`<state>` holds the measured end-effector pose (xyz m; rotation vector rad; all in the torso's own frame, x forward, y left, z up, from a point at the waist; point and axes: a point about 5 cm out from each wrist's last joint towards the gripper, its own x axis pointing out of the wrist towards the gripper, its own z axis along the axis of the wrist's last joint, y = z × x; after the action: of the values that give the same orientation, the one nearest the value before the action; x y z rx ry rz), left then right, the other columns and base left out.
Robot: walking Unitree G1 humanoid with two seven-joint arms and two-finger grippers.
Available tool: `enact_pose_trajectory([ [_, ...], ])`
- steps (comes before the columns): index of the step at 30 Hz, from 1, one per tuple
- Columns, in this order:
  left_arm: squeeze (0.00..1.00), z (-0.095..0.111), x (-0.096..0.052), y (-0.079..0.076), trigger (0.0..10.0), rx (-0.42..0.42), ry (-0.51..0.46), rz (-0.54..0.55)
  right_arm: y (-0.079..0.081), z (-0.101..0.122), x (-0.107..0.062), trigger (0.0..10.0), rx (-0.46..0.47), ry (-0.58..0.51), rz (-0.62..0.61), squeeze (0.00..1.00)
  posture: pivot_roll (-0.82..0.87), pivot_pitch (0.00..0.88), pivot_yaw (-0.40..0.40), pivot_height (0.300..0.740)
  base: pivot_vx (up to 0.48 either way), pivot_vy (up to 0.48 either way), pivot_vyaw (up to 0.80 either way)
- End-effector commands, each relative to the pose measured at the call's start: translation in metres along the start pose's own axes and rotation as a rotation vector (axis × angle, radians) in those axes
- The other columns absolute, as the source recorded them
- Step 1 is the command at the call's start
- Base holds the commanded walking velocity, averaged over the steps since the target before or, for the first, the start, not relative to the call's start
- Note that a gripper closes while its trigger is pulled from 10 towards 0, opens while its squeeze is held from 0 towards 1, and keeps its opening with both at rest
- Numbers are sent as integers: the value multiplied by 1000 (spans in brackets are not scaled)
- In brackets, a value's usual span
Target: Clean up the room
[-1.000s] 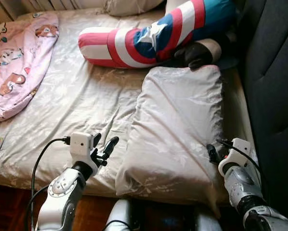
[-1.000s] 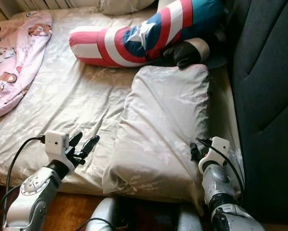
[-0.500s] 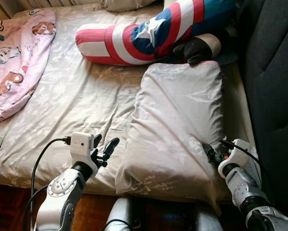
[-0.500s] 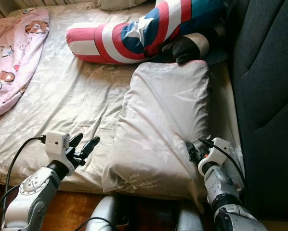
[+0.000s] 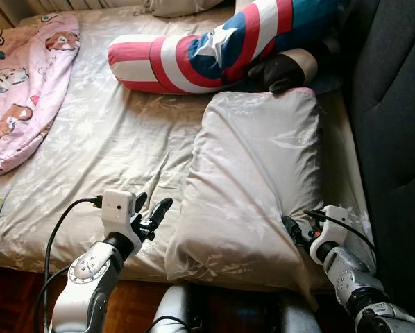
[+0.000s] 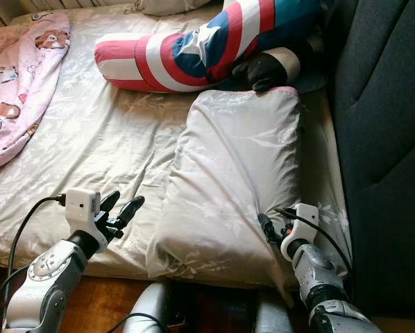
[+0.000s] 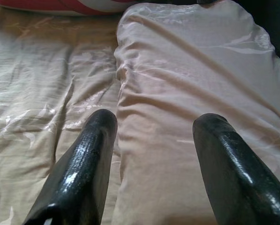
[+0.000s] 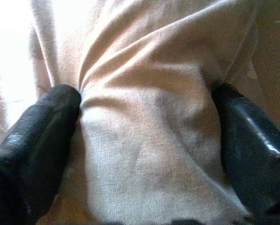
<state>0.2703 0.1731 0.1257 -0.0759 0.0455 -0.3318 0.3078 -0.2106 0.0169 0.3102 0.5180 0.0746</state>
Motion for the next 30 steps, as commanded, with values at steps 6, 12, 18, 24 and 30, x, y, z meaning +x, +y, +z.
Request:
enact_pose_trajectory([
  [6, 0, -3, -2, -1, 10000, -15, 14, 2, 13, -47, -4, 0, 7, 175, 48, 0, 106, 283, 144, 663, 0, 0, 0],
  [12, 0, -3, 0, 1, 10000, -18, 11, 10, 14, -50, -5, 0, -8, 184, 61, 0, 103, 293, 141, 663, 0, 0, 0],
  [18, 0, -15, 15, 15, 10000, -60, 34, 68, 13, -56, -8, 0, -48, 210, 79, 0, 77, 313, 116, 663, 0, 0, 0],
  [24, 0, -22, 36, 18, 10000, -117, 52, 85, 9, -58, -10, 0, -42, 209, 76, 0, 53, 332, 95, 663, 0, 0, 0],
  [30, 0, -37, 56, 21, 10000, -173, 96, 104, 9, -62, -12, 0, -39, 210, 83, 0, 27, 361, 57, 663, 0, 0, 0],
])
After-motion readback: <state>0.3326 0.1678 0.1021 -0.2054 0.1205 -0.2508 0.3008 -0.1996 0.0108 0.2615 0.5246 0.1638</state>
